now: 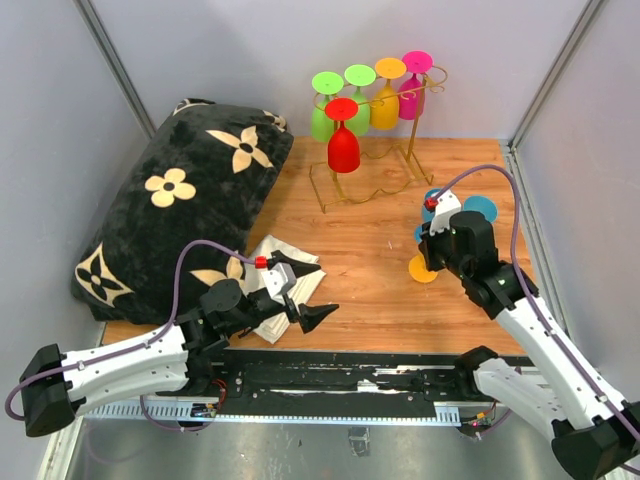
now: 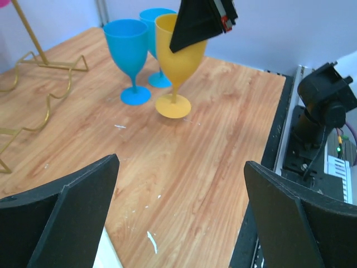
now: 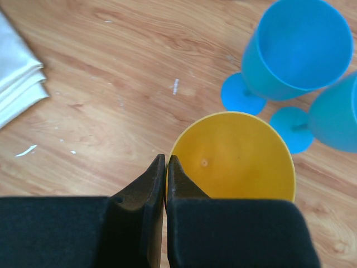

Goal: Take the wine glass off the wine glass rack
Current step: Place the wine glass at the center of the board.

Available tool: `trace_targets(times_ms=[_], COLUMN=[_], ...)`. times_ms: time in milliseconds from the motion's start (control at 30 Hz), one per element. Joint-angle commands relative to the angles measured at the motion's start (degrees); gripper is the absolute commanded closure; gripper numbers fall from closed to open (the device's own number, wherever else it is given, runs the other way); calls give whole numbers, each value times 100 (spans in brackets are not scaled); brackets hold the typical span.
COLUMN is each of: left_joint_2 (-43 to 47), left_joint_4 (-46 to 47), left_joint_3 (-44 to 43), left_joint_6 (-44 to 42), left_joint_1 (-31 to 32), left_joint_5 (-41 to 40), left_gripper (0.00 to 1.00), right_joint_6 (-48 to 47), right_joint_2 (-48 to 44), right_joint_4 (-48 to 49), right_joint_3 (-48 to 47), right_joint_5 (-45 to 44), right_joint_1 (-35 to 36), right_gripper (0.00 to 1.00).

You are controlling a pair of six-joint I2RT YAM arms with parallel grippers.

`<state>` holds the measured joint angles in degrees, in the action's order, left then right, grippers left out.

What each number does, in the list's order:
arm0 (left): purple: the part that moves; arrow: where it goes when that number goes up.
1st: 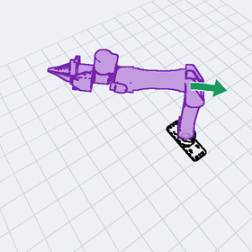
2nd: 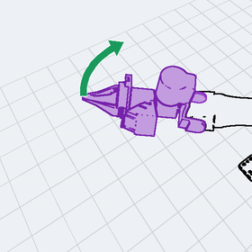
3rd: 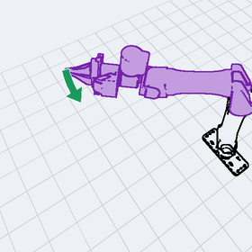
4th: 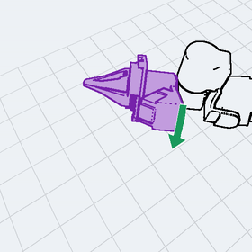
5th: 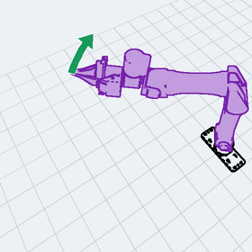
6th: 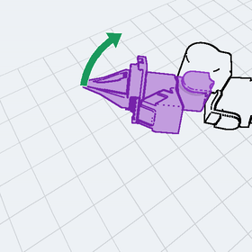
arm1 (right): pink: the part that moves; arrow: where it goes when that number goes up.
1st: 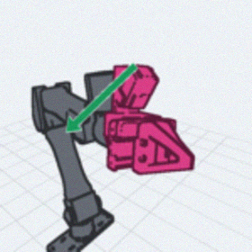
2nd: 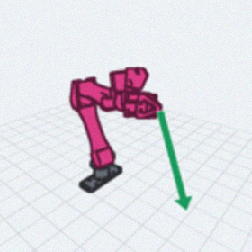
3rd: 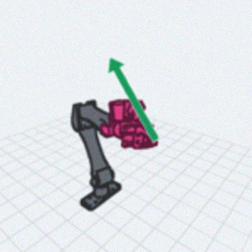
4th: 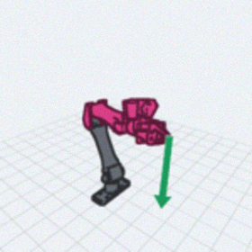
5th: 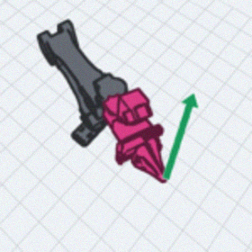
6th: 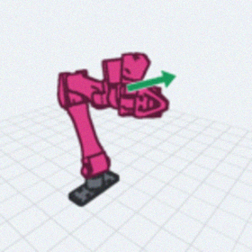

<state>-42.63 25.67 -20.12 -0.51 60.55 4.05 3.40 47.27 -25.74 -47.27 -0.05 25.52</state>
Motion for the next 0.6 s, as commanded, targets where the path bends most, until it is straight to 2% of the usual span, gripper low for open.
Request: trace_targets(times_ms=[0, 133, 333, 433, 567], left_joint_2=[140, 125, 165, 206, 197], left_joint_4=[342, 254, 81, 35, 40], left_joint_3=[65, 45, 10, 23, 38], left_joint_6=[62, 56, 65, 45, 14], left_joint_1=[8, 3, 9, 5, 2], left_joint_5=[-427, -483, -528, -552, -606], left_gripper=[0, 0, 0, 0, 0], right_joint_6=[101, 378, 724, 983, 1238], right_joint_2=[200, 459, 661, 632, 563], right_joint_4=[109, 299, 294, 149, 148], right_joint_3=[54, 83, 121, 142, 292], right_joint_5=[-881, -984, -1677, -1709, -1251], right_joint_1=[25, 3, -180, -573, -1222], right_gripper=[99, 99, 99, 99, 98])
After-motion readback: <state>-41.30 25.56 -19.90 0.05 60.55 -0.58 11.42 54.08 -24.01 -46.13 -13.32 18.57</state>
